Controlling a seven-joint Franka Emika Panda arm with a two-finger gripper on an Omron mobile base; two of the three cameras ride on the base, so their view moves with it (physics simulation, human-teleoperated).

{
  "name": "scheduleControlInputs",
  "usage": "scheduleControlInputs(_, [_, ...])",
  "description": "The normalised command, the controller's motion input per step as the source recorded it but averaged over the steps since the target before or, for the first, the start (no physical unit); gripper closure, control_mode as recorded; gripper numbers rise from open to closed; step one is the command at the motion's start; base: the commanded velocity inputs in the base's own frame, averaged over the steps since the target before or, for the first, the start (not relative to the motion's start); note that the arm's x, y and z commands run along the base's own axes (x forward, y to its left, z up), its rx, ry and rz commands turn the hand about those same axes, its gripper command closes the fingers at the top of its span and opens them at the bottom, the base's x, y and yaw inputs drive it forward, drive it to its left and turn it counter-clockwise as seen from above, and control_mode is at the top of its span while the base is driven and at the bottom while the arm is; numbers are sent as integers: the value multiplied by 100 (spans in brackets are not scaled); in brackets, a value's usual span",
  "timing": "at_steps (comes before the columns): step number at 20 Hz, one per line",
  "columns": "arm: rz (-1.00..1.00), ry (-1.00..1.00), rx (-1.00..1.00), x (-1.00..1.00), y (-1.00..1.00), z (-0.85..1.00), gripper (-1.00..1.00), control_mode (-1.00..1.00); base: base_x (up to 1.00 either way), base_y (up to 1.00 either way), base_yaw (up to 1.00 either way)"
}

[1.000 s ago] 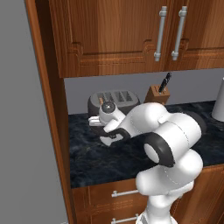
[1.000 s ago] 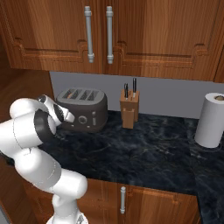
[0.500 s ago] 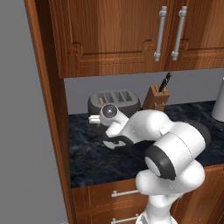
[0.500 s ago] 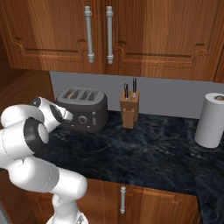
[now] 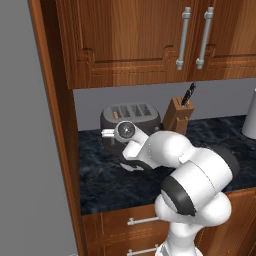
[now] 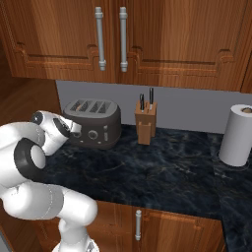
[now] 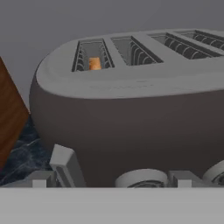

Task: Start the toaster. Once the lever pops up, take the bread to the plate on the dining counter.

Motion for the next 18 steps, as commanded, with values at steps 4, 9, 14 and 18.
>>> scheduleControlInputs(4, [0,-4,0,0,0,19,-100,-100,0,0,0])
scheduleControlInputs(9, [0,-5,0,0,0,15,-100,-100,0,0,0])
scheduleControlInputs(14, [0,-3,0,0,0,10,-100,-100,0,0,0])
scheduleControlInputs(18, [0,-4,0,0,0,9,-100,-100,0,0,0])
